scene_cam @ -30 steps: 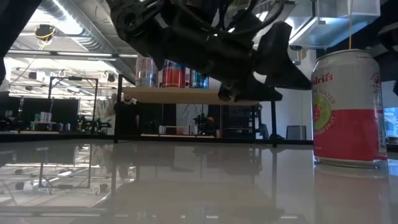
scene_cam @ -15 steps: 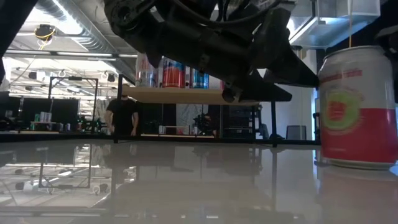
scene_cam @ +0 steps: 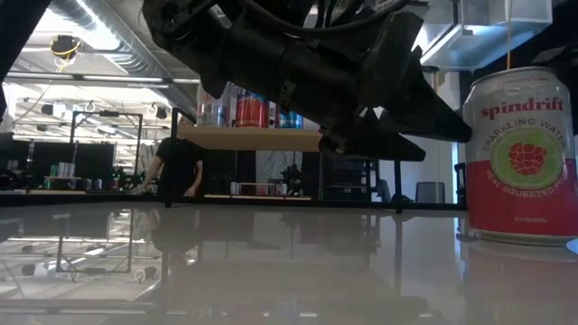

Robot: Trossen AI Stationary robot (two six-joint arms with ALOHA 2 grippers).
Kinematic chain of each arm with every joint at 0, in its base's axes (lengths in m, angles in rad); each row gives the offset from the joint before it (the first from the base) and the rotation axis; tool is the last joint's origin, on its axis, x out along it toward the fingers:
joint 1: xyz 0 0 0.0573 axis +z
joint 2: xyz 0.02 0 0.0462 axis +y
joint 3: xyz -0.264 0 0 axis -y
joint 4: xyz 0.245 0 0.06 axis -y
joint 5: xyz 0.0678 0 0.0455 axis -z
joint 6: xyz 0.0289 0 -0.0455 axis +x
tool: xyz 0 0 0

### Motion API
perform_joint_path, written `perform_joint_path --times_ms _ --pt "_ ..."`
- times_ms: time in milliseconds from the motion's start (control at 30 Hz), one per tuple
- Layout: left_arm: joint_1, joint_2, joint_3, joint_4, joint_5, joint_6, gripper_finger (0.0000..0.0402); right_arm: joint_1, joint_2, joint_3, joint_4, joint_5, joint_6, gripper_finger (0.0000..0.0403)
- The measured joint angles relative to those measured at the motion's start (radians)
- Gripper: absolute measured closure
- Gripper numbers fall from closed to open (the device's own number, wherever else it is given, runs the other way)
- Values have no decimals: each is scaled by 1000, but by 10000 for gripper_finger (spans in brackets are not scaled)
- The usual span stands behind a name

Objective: Place canned beverage on shelf
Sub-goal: Put the pink soda can on the shelf

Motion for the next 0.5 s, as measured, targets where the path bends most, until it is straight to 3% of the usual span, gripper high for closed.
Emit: perform_joint_path --times_ms 500 --pt "-5 0 -1 -7 0 4 81 -138 -48 0 -73 18 -3 114"
